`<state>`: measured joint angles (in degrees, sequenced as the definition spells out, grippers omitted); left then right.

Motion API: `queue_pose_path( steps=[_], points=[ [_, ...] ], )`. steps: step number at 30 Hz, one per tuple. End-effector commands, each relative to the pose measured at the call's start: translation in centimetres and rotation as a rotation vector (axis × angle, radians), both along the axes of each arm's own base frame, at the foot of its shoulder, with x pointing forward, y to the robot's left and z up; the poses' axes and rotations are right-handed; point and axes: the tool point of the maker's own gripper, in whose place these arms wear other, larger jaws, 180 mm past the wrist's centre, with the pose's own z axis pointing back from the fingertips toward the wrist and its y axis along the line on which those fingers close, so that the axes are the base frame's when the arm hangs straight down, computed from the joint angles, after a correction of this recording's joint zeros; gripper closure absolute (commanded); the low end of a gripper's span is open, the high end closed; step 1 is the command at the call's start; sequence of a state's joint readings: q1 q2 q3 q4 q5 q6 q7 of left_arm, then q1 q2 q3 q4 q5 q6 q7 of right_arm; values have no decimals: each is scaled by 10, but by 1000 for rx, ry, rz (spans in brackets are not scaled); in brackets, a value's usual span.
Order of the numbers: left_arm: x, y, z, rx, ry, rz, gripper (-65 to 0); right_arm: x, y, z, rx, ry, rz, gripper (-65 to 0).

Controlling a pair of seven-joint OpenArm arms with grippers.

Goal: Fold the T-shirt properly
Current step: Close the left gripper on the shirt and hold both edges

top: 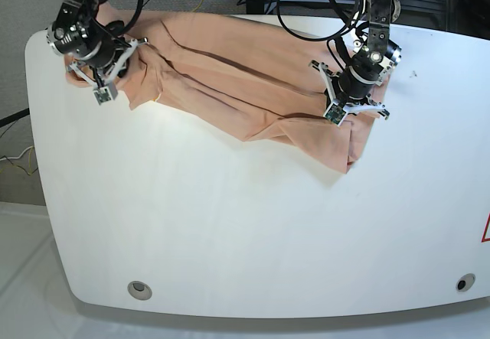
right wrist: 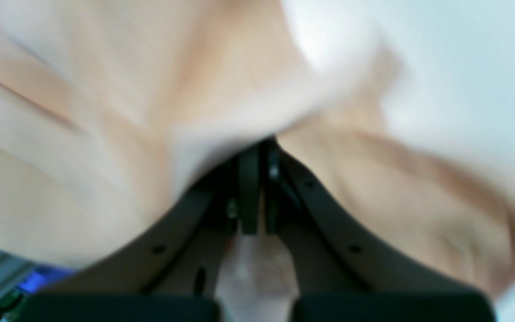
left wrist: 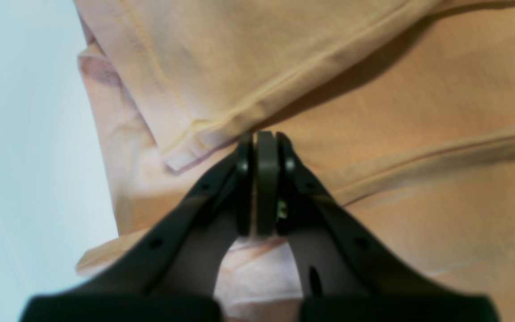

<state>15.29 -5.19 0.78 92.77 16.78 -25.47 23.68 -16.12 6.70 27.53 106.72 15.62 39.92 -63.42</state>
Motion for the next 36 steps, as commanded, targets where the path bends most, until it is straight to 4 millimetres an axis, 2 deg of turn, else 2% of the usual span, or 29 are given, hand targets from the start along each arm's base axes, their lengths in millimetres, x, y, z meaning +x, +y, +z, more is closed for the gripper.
queue_pose_path(
  steps=[1, 7, 11, 15, 20, 23, 28, 32, 36],
  points=[
    [-29, 29, -30, 153, 170, 2, -13, 20, 6, 9, -40, -44, 45, 0],
    [-27, 34, -28, 162, 165, 5, -13, 41, 33, -6, -72, -8, 124, 0],
    [-25, 54, -26, 187, 161, 34, -13, 46, 48, -17, -58, 23, 140, 0],
    [-25, 60, -25, 194, 161, 44, -13, 45, 52, -23, -44, 36, 140, 0],
    [-25, 60, -25, 194, 161, 44, -13, 41, 50, -24, -42, 32, 138, 0],
    [-25, 60, -25, 194, 161, 44, -13, 30, 48, -30, -47, 57, 138, 0],
    [-25, 58, -26, 191, 161, 43, -13, 16, 38, -25, -87, 57, 149, 0],
    [-24, 55, -26, 187, 160, 39, -13, 9, 35, -10, -121, 25, 159, 0],
    [-23, 54, -25, 185, 157, 38, -13, 2, 24, 3, -153, -2, 138, 0]
  ],
)
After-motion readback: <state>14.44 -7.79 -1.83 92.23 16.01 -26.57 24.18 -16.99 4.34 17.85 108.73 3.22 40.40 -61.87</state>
